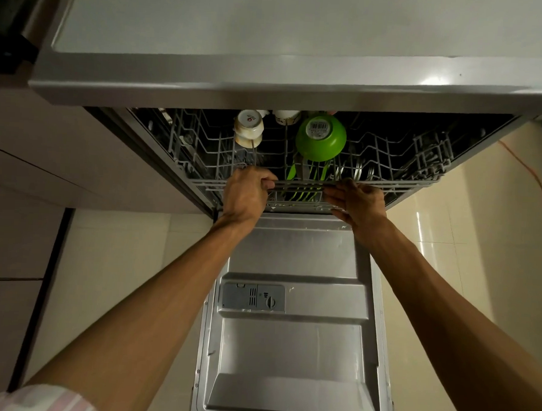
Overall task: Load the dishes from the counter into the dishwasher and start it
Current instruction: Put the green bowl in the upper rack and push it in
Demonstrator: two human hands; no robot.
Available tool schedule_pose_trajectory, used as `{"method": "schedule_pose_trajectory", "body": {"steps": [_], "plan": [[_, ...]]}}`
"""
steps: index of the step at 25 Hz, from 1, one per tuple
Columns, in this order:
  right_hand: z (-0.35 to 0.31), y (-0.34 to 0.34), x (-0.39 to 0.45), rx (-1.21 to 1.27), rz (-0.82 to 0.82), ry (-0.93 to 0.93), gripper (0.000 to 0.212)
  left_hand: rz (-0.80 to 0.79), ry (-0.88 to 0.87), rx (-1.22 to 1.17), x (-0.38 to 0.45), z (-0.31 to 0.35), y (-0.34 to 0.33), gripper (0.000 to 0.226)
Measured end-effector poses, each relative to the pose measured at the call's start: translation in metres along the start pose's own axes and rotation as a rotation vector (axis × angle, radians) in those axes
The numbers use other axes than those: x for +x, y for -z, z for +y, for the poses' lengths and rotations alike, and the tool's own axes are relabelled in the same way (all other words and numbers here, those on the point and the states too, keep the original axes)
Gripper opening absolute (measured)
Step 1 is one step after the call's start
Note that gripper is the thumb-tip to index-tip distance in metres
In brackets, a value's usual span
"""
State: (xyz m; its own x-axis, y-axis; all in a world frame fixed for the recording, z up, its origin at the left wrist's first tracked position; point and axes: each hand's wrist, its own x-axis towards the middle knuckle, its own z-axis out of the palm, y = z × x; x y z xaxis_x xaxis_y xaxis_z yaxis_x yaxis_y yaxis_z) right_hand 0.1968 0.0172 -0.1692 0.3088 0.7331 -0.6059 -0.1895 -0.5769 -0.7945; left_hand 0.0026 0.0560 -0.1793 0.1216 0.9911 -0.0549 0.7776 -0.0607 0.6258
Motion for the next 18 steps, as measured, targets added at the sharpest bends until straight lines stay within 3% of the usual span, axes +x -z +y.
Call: {"method": "schedule_pose_trajectory", "body": {"steps": [6, 9, 11, 13, 15, 18], "plan": [[0.023, 0.006, -0.012, 0.015, -0.025, 0.026, 0.036, 0.085, -0.101, -0.008, -0.011, -0.001, -0.006, 0.022], [0.085, 0.019, -0.039, -0.124, -0.085, -0.02, 0.031, 0.188, -0.202, -0.016, -0.063, -0.021, -0.028, 0.037], [0.141, 0.037, -0.057, -0.24, -0.106, -0.076, 0.031, 0.117, -0.14, -0.059, -0.131, -0.05, -0.056, 0.042], [0.194, 0.06, -0.072, -0.309, -0.072, -0.19, 0.033, -0.059, 0.079, -0.106, -0.202, -0.092, -0.083, 0.046], [0.241, 0.088, -0.086, -0.306, -0.01, -0.32, 0.034, -0.288, 0.422, -0.153, -0.262, -0.133, -0.105, 0.042], [0.308, 0.12, -0.109, -0.244, 0.118, -0.556, 0.035, -0.553, 0.971, -0.195, -0.345, -0.16, -0.132, 0.01]]}}
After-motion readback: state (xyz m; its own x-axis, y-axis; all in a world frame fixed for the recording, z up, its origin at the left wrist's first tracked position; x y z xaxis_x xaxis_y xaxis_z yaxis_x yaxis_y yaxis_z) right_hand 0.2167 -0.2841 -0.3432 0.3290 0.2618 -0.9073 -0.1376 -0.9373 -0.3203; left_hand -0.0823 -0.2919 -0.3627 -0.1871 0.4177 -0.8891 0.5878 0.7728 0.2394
